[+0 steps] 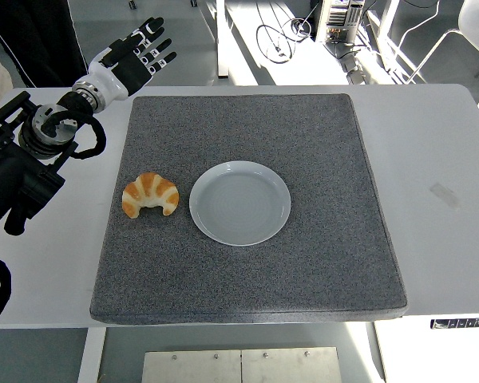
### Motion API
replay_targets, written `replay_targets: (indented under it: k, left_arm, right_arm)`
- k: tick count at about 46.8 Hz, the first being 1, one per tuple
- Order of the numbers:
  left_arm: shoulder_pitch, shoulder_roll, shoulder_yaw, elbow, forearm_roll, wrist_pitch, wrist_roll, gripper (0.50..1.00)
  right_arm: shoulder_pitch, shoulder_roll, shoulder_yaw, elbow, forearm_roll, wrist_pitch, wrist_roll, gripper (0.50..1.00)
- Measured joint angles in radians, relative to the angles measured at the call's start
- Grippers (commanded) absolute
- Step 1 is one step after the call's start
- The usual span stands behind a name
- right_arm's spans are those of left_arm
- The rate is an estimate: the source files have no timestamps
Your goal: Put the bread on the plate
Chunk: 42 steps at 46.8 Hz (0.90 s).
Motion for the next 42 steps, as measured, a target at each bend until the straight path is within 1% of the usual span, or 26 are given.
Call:
replay_targets:
  k: [12,24,30,33,36,42]
  left_arm:
    - [0.000,0.000,0.000,0.000,0.001,-0.004,-0.014,0.983]
    - [-0.006,0.005,-0.005,-0.001,-0.005,0.000,0.000,0.983]
    - [-0.010,0.047,-0.047,-0.030,-0.006,0.000,0.003,0.983]
    - [-0.013,0.070,-0.043,-0.069,0.001,0.001,0.003,0.983]
    - [-0.012,0.107,-0.035,-0.122,0.010,0.001,0.002,0.983]
    - [-0.006,0.182,0.006,-0.210,0.125,-0.006,-0.013,0.983]
  right_arm:
    - [0.000,0.000,0.000,0.000,0.000,-0.001,0.000,1.000]
    - [0.000,0.000,0.000,0.000,0.000,0.000,0.000,1.000]
    - [0.000,0.000,0.000,0.000,0.000,0.000,0.000,1.000]
    - [0.000,0.000,0.000,0.000,0.000,0.000,0.000,1.000]
    - [0.000,0.000,0.000,0.000,0.000,0.000,0.000,1.000]
    - [0.000,0.000,0.000,0.000,0.000,0.000,0.000,1.000]
